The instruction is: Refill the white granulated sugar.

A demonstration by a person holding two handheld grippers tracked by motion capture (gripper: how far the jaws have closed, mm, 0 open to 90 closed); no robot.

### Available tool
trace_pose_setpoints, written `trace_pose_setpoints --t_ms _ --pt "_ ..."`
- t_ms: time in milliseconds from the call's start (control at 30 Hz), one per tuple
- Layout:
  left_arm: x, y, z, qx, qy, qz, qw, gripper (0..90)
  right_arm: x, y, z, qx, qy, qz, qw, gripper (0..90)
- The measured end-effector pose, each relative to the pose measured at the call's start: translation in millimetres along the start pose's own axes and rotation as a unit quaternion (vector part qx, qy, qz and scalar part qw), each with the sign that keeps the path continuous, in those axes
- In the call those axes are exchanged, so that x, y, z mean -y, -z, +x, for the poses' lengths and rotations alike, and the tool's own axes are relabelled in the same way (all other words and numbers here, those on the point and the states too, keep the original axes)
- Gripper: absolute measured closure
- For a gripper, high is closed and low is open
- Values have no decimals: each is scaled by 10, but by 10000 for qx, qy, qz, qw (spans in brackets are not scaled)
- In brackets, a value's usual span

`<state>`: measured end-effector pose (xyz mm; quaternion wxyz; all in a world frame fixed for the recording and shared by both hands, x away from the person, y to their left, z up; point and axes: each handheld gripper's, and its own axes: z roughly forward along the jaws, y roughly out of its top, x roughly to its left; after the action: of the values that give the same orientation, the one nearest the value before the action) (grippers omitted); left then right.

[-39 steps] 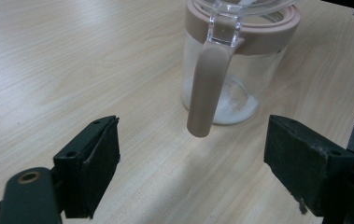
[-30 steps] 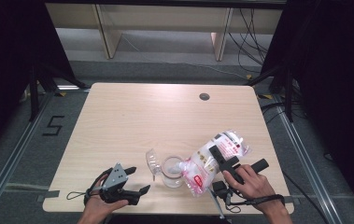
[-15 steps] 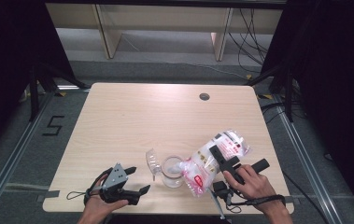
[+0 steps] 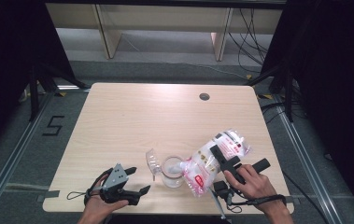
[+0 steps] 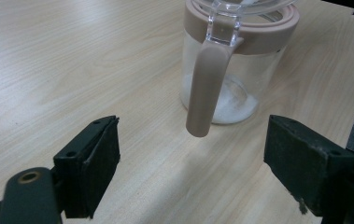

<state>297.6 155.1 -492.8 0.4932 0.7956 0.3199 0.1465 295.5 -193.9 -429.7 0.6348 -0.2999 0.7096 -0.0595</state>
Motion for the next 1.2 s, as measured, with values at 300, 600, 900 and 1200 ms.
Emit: trace_pose_setpoints --t_ms 300,600,900,1200 --pt "0 0 -1 6 2 0 10000 179 -5 -2 20 67 -195 -45 9998 539" --pt "-2 2 1 10 2 4 10000 180 -3 6 63 20 -494 26 9988 542" --pt "-1 -5 -4 25 7 -39 10000 180 -5 -3 22 55 -201 -46 9998 543" --pt "-4 4 2 1 -66 10 10000 180 -7 -4 20 27 -165 -73 9998 544"
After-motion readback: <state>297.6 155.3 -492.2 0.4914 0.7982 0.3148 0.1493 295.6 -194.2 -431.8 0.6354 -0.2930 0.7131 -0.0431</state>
